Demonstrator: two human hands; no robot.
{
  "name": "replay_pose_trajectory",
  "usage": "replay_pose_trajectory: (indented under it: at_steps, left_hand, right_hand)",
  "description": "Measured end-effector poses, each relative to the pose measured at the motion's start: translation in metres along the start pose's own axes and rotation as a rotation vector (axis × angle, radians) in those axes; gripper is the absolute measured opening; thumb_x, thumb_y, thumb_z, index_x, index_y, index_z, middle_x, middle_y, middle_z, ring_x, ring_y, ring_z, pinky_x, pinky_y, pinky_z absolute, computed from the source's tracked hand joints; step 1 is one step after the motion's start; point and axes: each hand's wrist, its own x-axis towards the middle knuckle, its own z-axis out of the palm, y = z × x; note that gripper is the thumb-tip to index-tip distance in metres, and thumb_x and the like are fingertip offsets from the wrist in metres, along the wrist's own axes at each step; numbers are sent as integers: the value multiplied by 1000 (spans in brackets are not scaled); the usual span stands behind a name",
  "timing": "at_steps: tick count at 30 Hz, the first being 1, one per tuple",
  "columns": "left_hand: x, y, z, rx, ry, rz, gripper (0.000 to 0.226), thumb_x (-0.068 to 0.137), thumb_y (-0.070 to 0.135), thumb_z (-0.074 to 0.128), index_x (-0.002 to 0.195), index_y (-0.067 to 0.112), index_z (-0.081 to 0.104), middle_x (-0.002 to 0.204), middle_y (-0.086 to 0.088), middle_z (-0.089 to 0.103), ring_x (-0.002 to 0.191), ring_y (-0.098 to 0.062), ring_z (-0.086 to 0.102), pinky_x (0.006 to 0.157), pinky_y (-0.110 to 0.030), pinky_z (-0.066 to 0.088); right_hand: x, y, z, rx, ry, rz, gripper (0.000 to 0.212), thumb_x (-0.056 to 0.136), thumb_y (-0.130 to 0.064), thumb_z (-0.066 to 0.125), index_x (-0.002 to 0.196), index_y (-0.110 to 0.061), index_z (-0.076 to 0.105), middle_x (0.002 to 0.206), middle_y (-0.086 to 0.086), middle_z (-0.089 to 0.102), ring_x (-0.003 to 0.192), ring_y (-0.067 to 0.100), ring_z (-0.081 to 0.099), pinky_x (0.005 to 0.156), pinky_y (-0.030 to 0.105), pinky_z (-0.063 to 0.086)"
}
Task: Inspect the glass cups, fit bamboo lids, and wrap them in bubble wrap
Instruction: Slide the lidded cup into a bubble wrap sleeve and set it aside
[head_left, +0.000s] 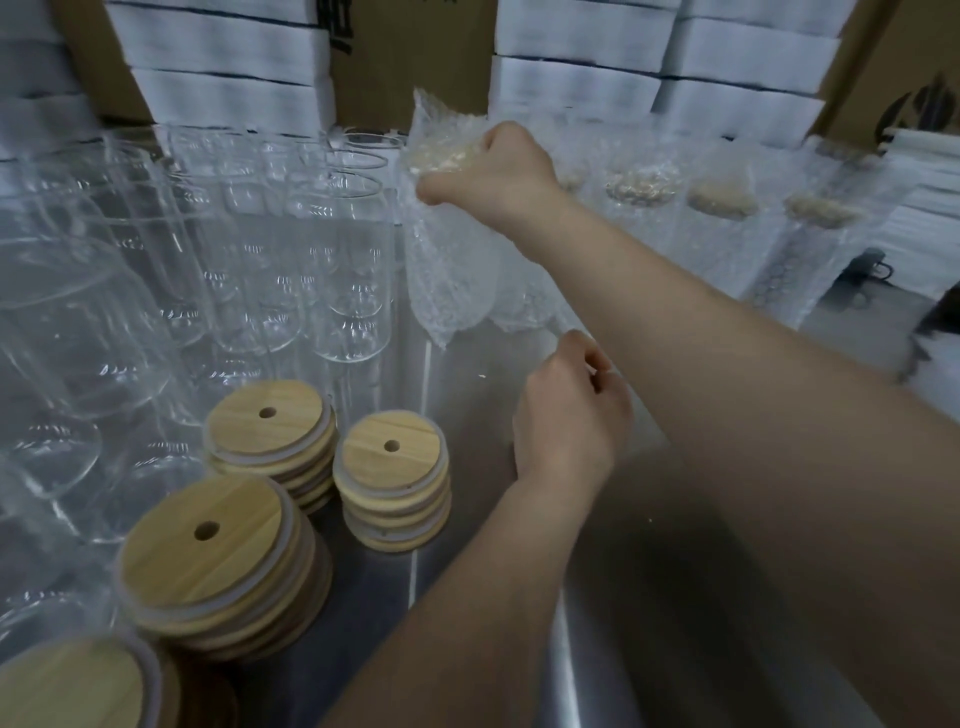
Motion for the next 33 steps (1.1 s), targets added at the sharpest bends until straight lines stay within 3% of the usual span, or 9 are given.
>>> replay_pose_trajectory:
  at_steps: [3, 7, 13, 16, 18, 20, 24, 29, 33]
  left_hand:
    - [0, 1, -4, 9, -18, -14, 28, 91, 15, 49, 68, 23, 37, 69, 4, 51, 86, -34, 61, 64, -33, 38]
    - [-2, 5, -10, -3, -68, -58, 13, 94, 22, 50, 81, 23, 48, 89, 1, 63, 97, -32, 62, 70, -31, 41]
    - [-2, 4, -8, 1, -90, -72, 14, 95, 22, 49, 81, 23, 50, 67, 14, 46, 93, -29, 62, 69, -28, 38]
    - [0, 1, -6, 53, -80, -54, 22, 95, 20, 47, 73, 24, 44, 67, 13, 47, 90, -28, 62, 67, -27, 36]
    - [1, -1, -4, 55, -86, -28, 30, 95, 17, 46, 67, 23, 39, 65, 10, 43, 88, -28, 61, 66, -29, 37]
    - [4, -5, -2, 59, -86, -14, 32, 96, 16, 46, 66, 24, 38, 67, 9, 44, 84, -27, 60, 67, -29, 38]
    - [5, -7, -1, 107, -81, 12, 35, 96, 18, 45, 64, 26, 35, 62, 14, 40, 70, -15, 44, 65, -24, 30]
    - [7, -9, 1, 44, -72, -32, 30, 95, 19, 47, 66, 26, 41, 64, 15, 45, 73, -14, 49, 67, -25, 33]
    - [9, -9, 3, 19, -36, -55, 29, 95, 17, 47, 68, 25, 43, 62, 15, 43, 57, -1, 44, 60, -22, 24]
  right_hand:
    - [8, 0, 8, 16, -13, 46, 61, 73, -34, 78, 120, -11, 46, 87, -6, 46, 79, 9, 51, 58, 25, 41]
    - [16, 2, 13, 3, -25, 56, 67, 77, -32, 75, 129, -7, 41, 86, -6, 44, 78, 10, 50, 53, 24, 38]
    - [21, -2, 12, -112, -55, 45, 62, 84, -32, 68, 131, -5, 38, 86, -3, 45, 70, 6, 45, 50, 23, 37]
    - [23, -9, 12, -300, -64, 17, 36, 85, -36, 65, 102, -13, 43, 127, 9, 48, 80, 16, 52, 55, 26, 37]
    - [23, -14, 12, -467, -80, 21, 33, 88, -36, 62, 101, -14, 43, 152, 16, 24, 92, 25, 55, 63, 29, 40]
    - [23, -17, 12, -606, -63, 19, 27, 89, -32, 59, 106, -13, 52, 157, 18, 13, 111, 32, 51, 74, 33, 40]
    - [21, -18, 6, -684, -108, -5, 36, 95, -20, 52, 129, -9, 51, 159, 15, 14, 75, 25, 49, 66, 33, 42]
    - [2, -17, 1, -649, -6, -95, 48, 93, -16, 54, 139, -13, 39, 148, 13, 28, 84, 25, 48, 67, 34, 40]
    - [-33, -29, 3, -365, 108, -459, 37, 88, -13, 51, 124, -20, 53, 117, 1, 45, 86, 16, 52, 71, 30, 42]
